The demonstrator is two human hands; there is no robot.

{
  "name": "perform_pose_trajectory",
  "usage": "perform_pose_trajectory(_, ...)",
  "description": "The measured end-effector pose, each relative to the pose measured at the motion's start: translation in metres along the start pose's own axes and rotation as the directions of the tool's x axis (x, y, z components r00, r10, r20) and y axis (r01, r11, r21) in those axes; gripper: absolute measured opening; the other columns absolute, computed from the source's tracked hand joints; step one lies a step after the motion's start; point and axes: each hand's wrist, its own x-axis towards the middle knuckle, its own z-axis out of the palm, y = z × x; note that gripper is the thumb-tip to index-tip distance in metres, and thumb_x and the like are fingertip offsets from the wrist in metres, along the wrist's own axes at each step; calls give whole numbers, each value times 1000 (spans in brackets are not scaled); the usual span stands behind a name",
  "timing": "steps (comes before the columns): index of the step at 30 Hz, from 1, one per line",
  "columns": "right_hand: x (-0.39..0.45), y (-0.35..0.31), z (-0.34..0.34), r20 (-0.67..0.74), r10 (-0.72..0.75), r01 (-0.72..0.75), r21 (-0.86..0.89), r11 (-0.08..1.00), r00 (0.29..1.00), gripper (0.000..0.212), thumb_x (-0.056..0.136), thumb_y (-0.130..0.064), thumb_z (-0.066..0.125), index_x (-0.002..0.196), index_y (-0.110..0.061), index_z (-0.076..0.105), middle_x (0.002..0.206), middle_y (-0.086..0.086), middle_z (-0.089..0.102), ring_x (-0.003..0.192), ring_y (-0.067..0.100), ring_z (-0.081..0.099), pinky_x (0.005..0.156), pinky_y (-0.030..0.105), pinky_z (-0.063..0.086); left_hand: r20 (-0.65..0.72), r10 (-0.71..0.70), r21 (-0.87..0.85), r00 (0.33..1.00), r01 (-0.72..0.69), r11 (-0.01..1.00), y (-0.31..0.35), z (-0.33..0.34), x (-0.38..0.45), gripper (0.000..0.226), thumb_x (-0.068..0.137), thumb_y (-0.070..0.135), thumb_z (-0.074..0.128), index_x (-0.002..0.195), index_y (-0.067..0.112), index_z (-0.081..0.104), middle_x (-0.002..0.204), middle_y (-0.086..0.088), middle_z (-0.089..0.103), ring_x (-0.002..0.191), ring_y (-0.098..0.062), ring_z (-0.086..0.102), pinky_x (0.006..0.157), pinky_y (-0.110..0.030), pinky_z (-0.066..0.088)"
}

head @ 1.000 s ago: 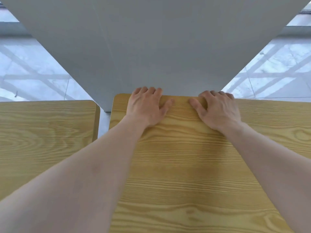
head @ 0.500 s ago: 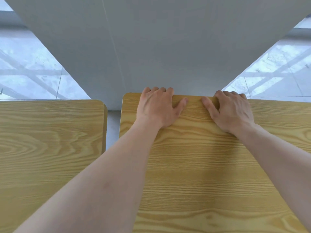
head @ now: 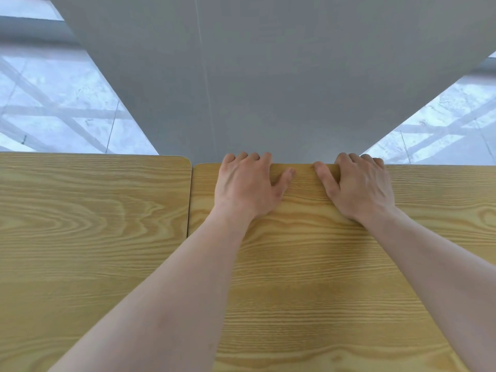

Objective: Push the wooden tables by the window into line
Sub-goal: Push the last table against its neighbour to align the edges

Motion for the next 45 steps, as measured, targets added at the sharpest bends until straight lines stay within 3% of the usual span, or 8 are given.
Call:
perform_pose_trajectory(6,-2,2,2,-18,14,-14,23,1000,1000,75,97,-71,17,93,-10,59,88,9,65,94,36,57,97,47,39,-19,-21,16,1000,22,1000,1,1,-1,58,96,74,24,96,25,55,84,8,58,89,-19,53,92,-36,35)
perform_pose_trajectory(9,-7,2,6,-47,34,-33,14,999,998,74,99,-66,17,104,-8,64,99,13,68,103,39,57,105,48,37,-31,-5,-72,1000,3,997,0,1,-3,60,93,76,29,113,27,59,102,9,66,103,-17,57,99,-35,34)
perform_pose_trajectory(12,-21,-5,3,-59,93,-89,78,993,994,68,104,-54,19,136,-7,56,136,19,59,136,39,45,122,49,24,-48,61,-117,997,-67,991,-4,-1,-12,64,95,71,36,142,30,46,140,8,55,134,-17,44,118,-36,24)
perform_pose_trajectory(15,-57,-19,-6,3,125,-124,164,979,992,63,107,-48,26,159,-13,27,168,14,23,157,30,12,128,43,9,-49,94,-105,994,-99,990,2,-4,-42,76,95,71,34,158,28,25,164,1,30,154,-21,17,128,-44,4)
perform_pose_trajectory(17,-89,-32,-11,-1,105,-102,215,971,994,62,106,-47,32,160,-16,28,169,12,19,158,27,10,128,40,8,-67,112,-84,991,-118,989,9,-3,-69,77,95,71,31,159,29,21,167,0,23,157,-22,10,128,-46,0)
perform_pose_trajectory(25,-205,-48,-25,-27,59,-49,277,960,998,54,106,-42,39,153,-16,43,163,11,37,155,27,25,127,42,17,-80,91,-68,993,-96,993,28,-12,-171,76,96,70,19,160,29,18,168,2,21,158,-21,8,128,-45,2)
perform_pose_trajectory(38,-458,-23,4,-77,-51,68,243,968,996,63,102,-49,35,152,-12,45,163,14,35,155,28,23,126,47,19,-66,-96,-71,993,91,993,90,48,-440,74,99,69,22,162,32,14,172,4,6,159,-19,-7,128,-45,-3)
perform_pose_trajectory(45,-478,-23,10,-75,-42,56,196,979,996,70,102,-57,31,158,-14,33,168,10,23,158,24,11,128,46,11,-71,-127,-8,989,127,992,87,69,-479,71,100,66,22,162,32,14,172,5,5,158,-17,-11,128,-45,0)
